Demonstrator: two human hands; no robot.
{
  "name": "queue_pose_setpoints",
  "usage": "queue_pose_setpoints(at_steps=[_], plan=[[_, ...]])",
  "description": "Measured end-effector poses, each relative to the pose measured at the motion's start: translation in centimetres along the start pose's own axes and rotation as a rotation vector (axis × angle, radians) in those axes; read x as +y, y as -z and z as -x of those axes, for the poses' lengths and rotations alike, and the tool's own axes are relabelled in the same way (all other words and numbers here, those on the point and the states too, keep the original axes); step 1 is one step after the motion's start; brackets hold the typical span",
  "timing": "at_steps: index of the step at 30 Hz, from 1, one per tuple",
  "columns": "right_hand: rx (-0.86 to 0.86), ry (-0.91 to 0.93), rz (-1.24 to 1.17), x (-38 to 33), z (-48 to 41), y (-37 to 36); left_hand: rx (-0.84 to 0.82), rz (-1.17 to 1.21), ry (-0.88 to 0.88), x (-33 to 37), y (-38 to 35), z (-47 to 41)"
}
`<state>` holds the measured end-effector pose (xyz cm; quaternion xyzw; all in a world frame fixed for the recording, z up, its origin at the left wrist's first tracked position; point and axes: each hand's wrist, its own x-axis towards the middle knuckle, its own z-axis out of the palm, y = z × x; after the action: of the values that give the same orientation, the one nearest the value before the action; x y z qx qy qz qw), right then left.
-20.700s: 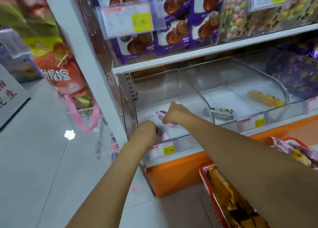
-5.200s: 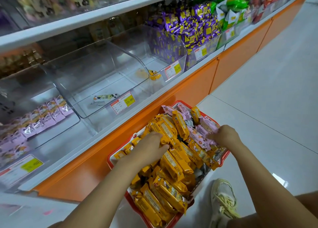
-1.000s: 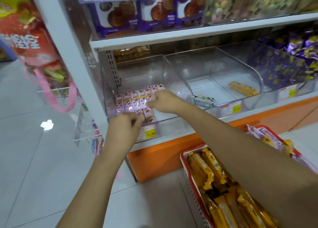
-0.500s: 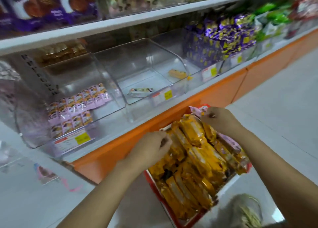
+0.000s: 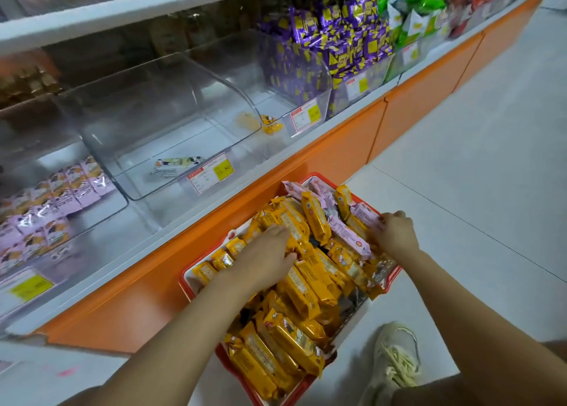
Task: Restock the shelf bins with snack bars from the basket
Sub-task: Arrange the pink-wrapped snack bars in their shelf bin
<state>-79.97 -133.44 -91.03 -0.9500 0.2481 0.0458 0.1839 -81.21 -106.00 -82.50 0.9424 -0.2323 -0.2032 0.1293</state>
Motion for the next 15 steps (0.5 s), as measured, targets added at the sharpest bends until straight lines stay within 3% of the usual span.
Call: queue_pose_setpoints(at_steps=[6,10,15], plan=[[0.045,-0.04,-0.199,-0.5,-0.6,0.5,-0.051,-0.045,0.031,1.1,-0.6,-0.9],[-0.056,-0.069,-0.229,-0.9,-0.4,1.2,-0.053,-0.044,0.036,1.2,-0.4,-1.1],[-0.243,-0.059,-0.459,-1.8,-0.2,0.9,-0.058,-0.055,0.041,1.3,-0.3,-1.2]])
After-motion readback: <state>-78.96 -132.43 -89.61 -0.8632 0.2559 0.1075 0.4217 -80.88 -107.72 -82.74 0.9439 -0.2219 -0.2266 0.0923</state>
